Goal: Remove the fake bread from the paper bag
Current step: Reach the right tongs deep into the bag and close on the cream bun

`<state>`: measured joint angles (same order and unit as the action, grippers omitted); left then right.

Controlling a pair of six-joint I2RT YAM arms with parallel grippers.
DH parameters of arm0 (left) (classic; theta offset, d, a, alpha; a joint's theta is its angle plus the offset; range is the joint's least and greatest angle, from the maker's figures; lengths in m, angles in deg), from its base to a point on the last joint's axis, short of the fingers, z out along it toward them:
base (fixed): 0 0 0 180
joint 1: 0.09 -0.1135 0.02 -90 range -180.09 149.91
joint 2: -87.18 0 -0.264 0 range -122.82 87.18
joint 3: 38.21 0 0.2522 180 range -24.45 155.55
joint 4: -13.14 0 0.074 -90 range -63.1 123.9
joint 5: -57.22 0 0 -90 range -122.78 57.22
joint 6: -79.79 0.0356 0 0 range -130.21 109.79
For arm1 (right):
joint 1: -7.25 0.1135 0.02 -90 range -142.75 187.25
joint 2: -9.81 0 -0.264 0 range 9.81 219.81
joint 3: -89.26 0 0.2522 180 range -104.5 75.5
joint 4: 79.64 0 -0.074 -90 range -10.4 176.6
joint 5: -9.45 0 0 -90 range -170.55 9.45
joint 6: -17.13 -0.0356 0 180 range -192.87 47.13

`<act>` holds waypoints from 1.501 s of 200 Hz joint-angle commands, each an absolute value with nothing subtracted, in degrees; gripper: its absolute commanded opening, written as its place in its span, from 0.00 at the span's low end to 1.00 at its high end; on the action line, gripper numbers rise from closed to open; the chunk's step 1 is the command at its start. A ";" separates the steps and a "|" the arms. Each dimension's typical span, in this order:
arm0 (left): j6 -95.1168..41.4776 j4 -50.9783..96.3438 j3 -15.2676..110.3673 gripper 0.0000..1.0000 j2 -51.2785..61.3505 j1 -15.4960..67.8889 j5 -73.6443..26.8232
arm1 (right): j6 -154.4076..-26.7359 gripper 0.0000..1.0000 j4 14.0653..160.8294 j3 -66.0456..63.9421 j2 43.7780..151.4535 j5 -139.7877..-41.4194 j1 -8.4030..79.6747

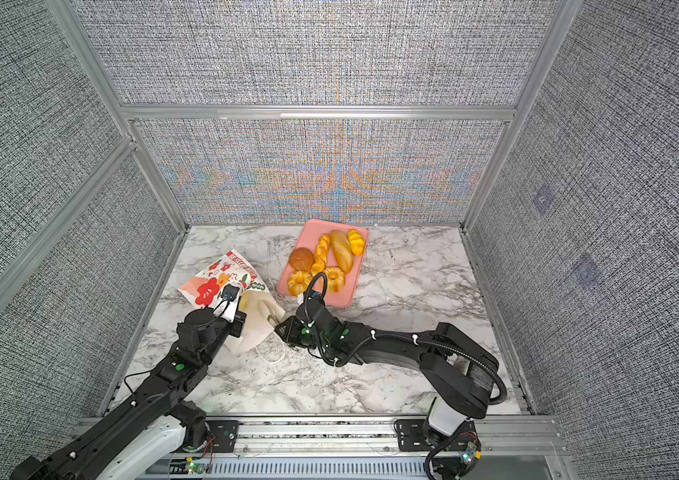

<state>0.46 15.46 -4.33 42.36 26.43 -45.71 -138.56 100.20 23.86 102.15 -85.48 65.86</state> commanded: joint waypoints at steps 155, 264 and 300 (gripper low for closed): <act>1.71 17.77 -4.85 0.00 45.11 26.40 -44.38 | -130.90 0.41 110.11 12.45 116.41 -98.79 62.59; 1.74 16.64 -4.36 0.00 43.67 26.41 -43.59 | -136.94 0.42 105.35 3.09 124.16 -97.51 61.55; 1.83 15.78 -4.50 0.00 42.60 26.38 -43.16 | -137.37 0.42 99.82 -1.45 127.07 -97.36 61.99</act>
<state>1.93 18.37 -4.44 43.10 26.43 -44.16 -136.18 103.39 0.85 125.86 -97.98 61.60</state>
